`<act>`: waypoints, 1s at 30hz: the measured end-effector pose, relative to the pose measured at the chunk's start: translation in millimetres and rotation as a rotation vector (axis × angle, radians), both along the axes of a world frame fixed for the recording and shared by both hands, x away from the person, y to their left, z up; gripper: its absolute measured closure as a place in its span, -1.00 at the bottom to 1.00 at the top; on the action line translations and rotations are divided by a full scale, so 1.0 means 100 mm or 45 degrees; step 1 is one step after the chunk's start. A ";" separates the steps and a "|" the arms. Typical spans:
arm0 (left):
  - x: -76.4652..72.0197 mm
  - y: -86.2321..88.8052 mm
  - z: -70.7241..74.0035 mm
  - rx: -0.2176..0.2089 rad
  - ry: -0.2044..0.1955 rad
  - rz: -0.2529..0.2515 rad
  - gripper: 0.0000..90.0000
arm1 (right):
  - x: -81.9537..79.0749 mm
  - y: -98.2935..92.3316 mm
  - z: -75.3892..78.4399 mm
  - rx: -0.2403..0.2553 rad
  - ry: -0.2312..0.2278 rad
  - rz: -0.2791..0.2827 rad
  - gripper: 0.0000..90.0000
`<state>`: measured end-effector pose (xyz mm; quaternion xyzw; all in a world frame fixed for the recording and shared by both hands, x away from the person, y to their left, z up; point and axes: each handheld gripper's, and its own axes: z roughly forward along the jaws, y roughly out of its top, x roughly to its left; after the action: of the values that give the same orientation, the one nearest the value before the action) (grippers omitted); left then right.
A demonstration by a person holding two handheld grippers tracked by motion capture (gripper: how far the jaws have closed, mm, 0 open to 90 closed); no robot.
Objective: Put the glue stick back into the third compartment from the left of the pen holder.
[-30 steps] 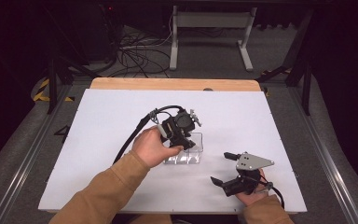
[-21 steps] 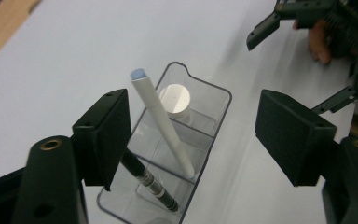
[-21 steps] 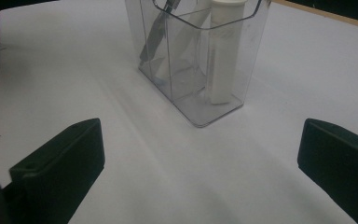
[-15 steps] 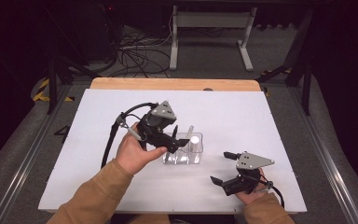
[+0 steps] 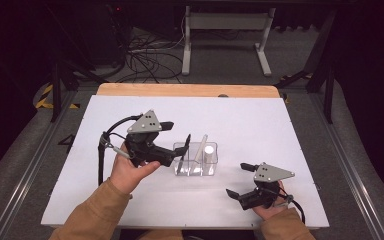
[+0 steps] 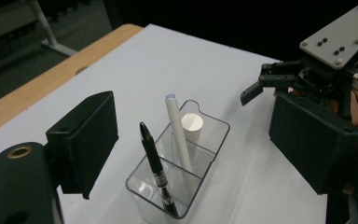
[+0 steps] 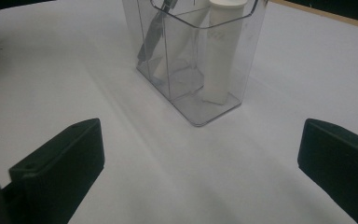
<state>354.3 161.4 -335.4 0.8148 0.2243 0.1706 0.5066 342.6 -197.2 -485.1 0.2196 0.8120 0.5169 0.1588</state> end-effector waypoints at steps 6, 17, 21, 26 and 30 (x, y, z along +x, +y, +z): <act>-0.08 0.15 -0.07 -0.037 -0.055 0.045 -0.66 | 0.00 -0.01 0.01 0.016 0.001 -0.004 -0.99; -0.26 0.52 -0.37 -0.121 -0.161 0.131 -0.68 | -0.01 -0.03 0.02 0.042 -0.002 0.003 -1.00; -0.30 0.66 -0.51 -0.145 -0.144 0.164 -0.70 | -0.01 -0.03 0.02 0.040 -0.003 0.003 -1.00; -0.30 0.82 -0.69 -0.157 -0.086 0.234 -0.71 | -0.02 -0.03 0.02 0.037 -0.014 -0.004 -0.99; -0.33 0.90 -0.84 -0.146 -0.085 0.261 -0.71 | -0.02 -0.04 0.03 0.040 -0.013 -0.003 -0.98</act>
<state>321.5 251.3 -419.1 0.7513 0.2987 0.2354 0.5394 340.1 -200.8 -482.3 0.2202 0.8027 0.5306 0.1601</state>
